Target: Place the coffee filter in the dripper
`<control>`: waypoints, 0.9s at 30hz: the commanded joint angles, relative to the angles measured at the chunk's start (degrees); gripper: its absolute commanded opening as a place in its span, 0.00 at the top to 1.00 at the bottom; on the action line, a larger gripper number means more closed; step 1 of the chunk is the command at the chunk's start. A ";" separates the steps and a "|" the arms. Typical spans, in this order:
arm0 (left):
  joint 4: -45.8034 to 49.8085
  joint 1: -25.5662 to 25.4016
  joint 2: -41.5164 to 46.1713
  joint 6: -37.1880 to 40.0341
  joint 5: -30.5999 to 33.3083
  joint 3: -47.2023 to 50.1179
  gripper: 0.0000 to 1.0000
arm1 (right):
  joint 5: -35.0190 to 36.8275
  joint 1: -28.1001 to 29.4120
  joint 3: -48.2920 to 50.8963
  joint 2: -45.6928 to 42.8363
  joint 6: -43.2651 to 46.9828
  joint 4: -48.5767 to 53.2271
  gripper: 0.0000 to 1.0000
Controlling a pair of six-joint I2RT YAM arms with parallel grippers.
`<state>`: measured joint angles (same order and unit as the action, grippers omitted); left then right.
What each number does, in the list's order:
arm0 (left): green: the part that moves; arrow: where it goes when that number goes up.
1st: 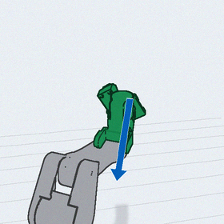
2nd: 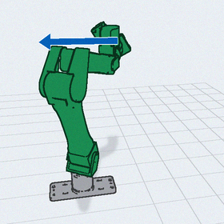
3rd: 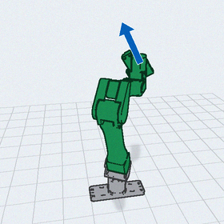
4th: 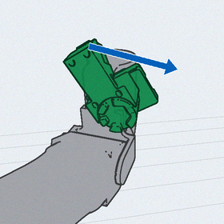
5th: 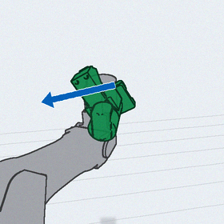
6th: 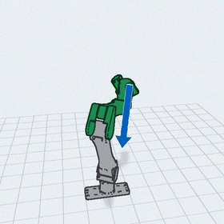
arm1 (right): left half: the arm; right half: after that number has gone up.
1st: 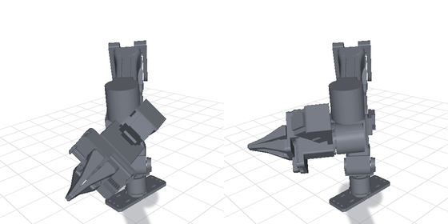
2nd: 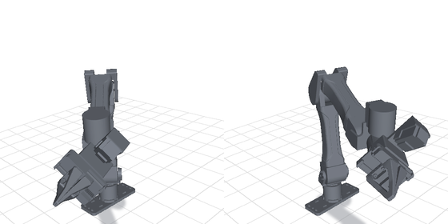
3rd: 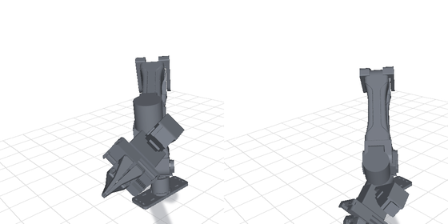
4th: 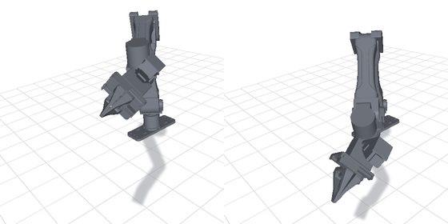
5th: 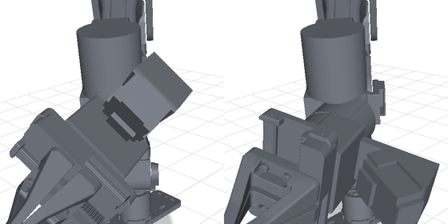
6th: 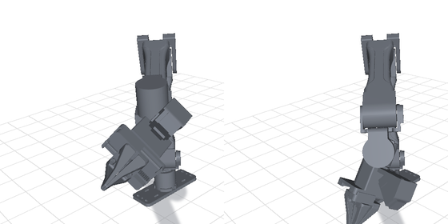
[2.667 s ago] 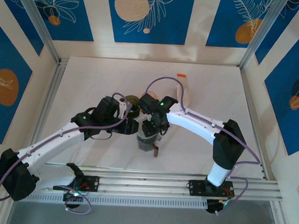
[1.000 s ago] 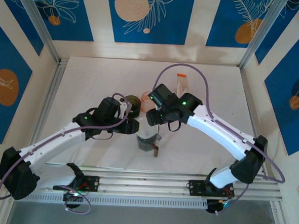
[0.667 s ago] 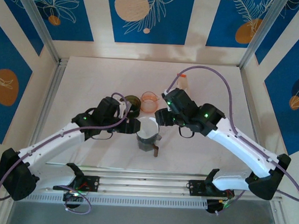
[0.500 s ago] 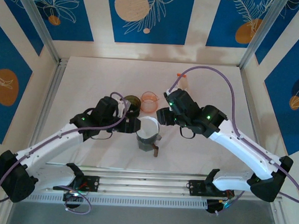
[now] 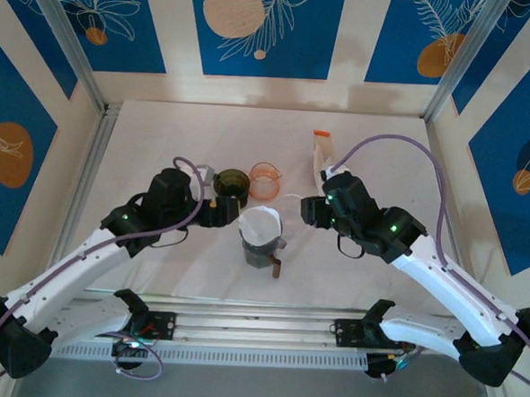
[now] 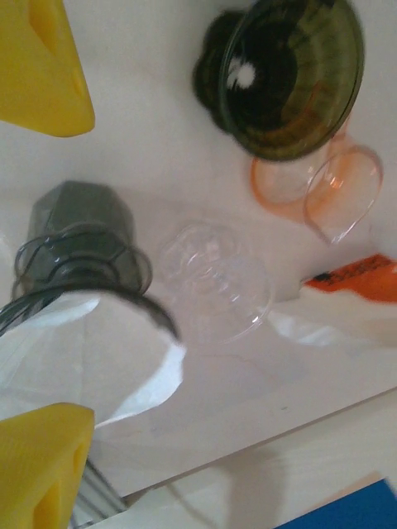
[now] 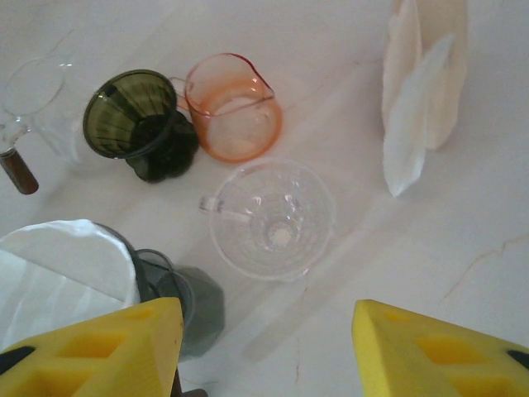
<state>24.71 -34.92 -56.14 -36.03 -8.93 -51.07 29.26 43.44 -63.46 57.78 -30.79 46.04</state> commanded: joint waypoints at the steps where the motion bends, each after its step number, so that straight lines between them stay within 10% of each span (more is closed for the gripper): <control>1: -1.51 6.99 -0.90 -3.19 -4.59 3.09 0.18 | -8.32 -4.53 3.22 -1.92 -4.05 0.65 0.43; 16: -7.87 21.50 -10.93 0.25 9.80 3.28 0.20 | -16.34 -8.36 10.61 -3.54 -4.73 -3.01 0.43; 27: -22.77 24.10 -26.28 0.05 2.84 1.28 0.20 | -16.93 -9.48 11.52 -5.49 -3.54 -2.72 0.43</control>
<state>7.86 -11.40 -80.44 -37.06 -3.77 -47.18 13.85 34.46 -52.69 53.78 -34.65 43.64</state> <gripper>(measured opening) 0.809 0.570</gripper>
